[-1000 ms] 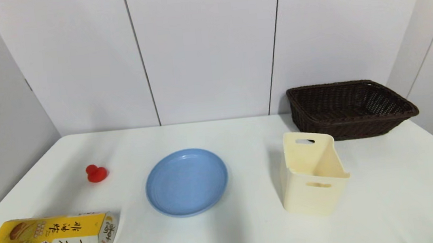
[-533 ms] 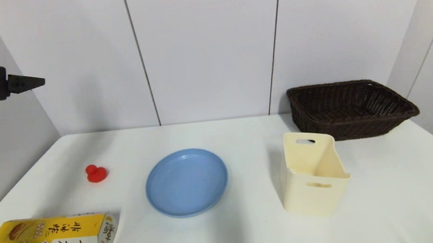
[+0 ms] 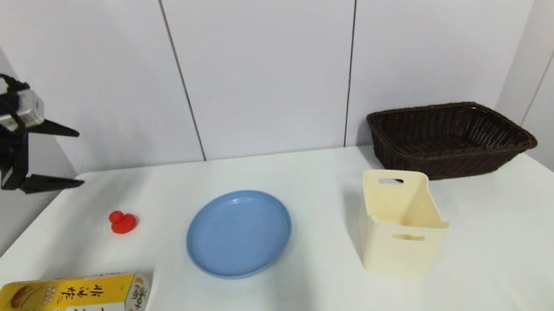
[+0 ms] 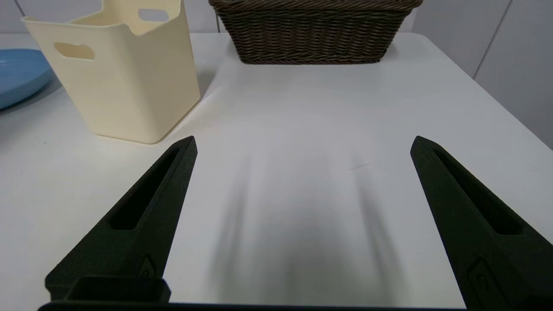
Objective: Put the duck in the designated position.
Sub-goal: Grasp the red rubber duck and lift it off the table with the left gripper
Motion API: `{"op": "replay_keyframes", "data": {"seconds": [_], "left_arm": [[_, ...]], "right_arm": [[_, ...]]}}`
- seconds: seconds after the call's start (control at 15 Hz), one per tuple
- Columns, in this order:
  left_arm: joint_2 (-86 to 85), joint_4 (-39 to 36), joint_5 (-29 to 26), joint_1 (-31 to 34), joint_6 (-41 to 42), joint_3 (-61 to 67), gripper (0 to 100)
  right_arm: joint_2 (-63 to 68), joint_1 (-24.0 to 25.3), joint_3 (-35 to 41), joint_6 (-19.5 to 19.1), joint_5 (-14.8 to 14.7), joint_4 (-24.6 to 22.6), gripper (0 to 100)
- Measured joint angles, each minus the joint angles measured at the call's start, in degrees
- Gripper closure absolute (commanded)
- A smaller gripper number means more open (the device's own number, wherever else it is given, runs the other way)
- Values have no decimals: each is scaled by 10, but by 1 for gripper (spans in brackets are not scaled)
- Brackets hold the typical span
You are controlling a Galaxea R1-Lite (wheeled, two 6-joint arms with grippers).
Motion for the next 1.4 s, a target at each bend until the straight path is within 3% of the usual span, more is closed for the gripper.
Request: {"op": "replay_keyframes", "data": {"seconds": [0.13, 0.27, 0.47, 0.67, 1.4], "left_arm": [[28, 59, 15, 13, 154, 30, 0], [47, 65, 82, 23, 274, 47, 0], [67, 64, 202, 15, 345, 54, 0], [94, 31, 215, 5, 334, 57, 0], [122, 28, 185, -29, 118, 41, 0]], "right_arm": [[0, 0, 0, 0, 0, 0, 0], [0, 0, 0, 0, 0, 0, 0], [0, 0, 0, 0, 0, 0, 0], [0, 0, 0, 0, 0, 0, 0], [0, 0, 0, 0, 0, 0, 0]]}}
